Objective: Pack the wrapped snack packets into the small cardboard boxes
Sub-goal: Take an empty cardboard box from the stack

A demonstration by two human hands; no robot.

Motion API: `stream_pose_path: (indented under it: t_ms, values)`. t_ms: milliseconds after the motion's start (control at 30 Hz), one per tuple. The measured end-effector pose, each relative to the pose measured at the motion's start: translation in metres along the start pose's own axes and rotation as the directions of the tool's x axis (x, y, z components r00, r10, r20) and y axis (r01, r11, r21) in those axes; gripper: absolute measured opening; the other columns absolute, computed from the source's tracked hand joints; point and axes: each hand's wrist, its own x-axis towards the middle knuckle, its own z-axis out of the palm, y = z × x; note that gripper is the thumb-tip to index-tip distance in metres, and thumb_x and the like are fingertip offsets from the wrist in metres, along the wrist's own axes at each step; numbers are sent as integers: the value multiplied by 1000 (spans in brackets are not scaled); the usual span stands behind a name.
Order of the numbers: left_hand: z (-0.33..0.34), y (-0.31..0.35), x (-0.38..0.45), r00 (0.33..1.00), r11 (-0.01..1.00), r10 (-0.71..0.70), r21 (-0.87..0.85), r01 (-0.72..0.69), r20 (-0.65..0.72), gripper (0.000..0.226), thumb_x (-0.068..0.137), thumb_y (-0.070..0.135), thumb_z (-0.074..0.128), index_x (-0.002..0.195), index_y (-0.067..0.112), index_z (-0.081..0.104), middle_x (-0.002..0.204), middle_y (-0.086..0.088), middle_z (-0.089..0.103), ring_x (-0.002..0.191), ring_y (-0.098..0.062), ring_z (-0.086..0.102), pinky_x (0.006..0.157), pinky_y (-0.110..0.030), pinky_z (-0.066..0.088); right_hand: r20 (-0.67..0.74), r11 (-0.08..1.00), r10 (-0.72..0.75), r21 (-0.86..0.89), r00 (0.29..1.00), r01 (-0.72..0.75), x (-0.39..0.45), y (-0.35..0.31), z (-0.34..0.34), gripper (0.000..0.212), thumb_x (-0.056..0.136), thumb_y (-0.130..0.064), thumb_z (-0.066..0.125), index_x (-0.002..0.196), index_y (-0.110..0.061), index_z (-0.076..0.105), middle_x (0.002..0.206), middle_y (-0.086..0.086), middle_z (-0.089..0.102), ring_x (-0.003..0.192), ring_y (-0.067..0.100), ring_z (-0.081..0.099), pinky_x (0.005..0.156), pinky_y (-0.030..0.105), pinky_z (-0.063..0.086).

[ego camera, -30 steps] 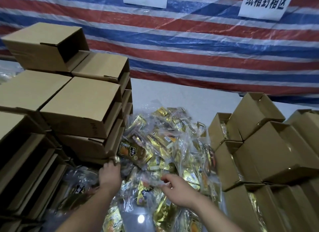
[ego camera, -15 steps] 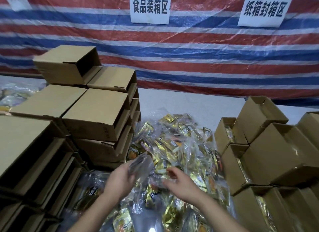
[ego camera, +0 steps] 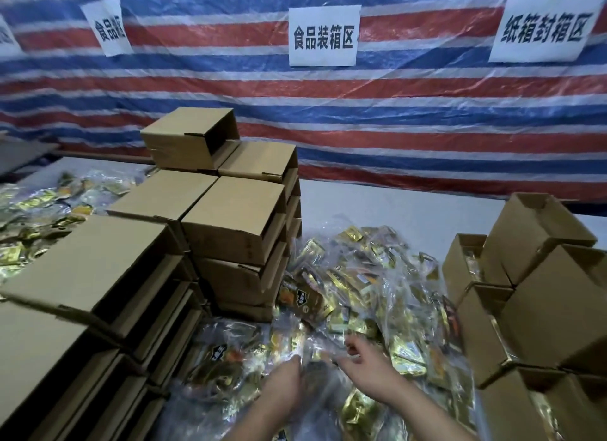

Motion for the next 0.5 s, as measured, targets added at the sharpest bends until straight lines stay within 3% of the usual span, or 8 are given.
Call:
stream_pose_path:
  t_ms: [100, 200, 267, 333, 367, 400, 433, 500]
  values:
    - [-9, 2, 0, 993, 996, -34, -85, 25, -110, 40, 99, 27, 51, 138, 21, 47, 124, 0, 64, 107, -17, 62, 92, -31, 51, 7, 1000, 4, -11, 1000, -4, 3, -5, -2, 59, 98, -47, 54, 147, -19, 39, 144, 1, 48, 122, 15, 52, 91, 26, 41]
    - [-51, 14, -6, 924, 987, 65, -109, -114, -378, 37, 99, 23, 51, 135, 21, 54, 124, 5, 63, 106, -11, 61, 89, -22, 47, 20, 999, -17, -28, 1000, 18, 7, -13, -1, 54, 100, -42, 52, 147, -20, 40, 143, 1, 50, 119, 16, 56, 94, 29, 46]
    - [-95, 29, -15, 760, 958, 182, -61, -280, -624, 31, 96, 19, 57, 126, 17, 61, 115, 7, 62, 110, -10, 59, 93, -21, 44, 11, 999, -35, -29, 999, 35, 12, -20, 0, 52, 100, -40, 52, 147, -20, 41, 142, -1, 51, 115, 13, 57, 98, 31, 48]
    - [-143, 45, -19, 507, 916, 314, 115, -385, -803, 28, 91, 16, 62, 119, 12, 65, 112, 1, 64, 107, -14, 58, 96, -30, 47, 12, 998, -48, -28, 999, 49, 17, -29, 1, 52, 100, -39, 52, 147, -19, 41, 143, 0, 51, 106, 9, 59, 90, 26, 49]
    - [-166, 51, -18, 413, 902, 359, 196, -385, -837, 29, 91, 18, 62, 119, 11, 64, 114, -2, 63, 107, -16, 57, 97, -34, 47, 16, 998, -55, -29, 998, 56, 19, -35, 0, 52, 100, -39, 53, 147, -19, 41, 141, 1, 52, 98, 7, 60, 85, 24, 50]
    - [-189, 56, -16, 384, 904, 374, 239, -356, -844, 32, 91, 23, 61, 122, 12, 62, 119, -3, 61, 111, -19, 55, 100, -36, 44, 20, 997, -70, -35, 997, 71, 21, -43, -1, 51, 100, -39, 53, 146, -19, 42, 137, 1, 55, 90, 6, 59, 80, 23, 50]
    - [-210, 60, -12, 412, 920, 358, 243, -307, -838, 38, 92, 29, 59, 127, 14, 58, 127, -4, 58, 118, -21, 51, 104, -39, 41, 20, 994, -94, -48, 995, 94, 24, -52, -3, 50, 100, -39, 52, 145, -18, 43, 132, 1, 57, 85, 5, 57, 76, 22, 49]
    - [-246, 65, 2, 526, 959, 281, 225, -169, -803, 52, 94, 43, 54, 139, 17, 49, 144, -7, 47, 134, -25, 41, 112, -44, 33, 12, 987, -148, -58, 989, 148, 30, -75, -11, 48, 101, -35, 52, 144, -15, 44, 124, 2, 61, 83, 8, 58, 72, 22, 48]
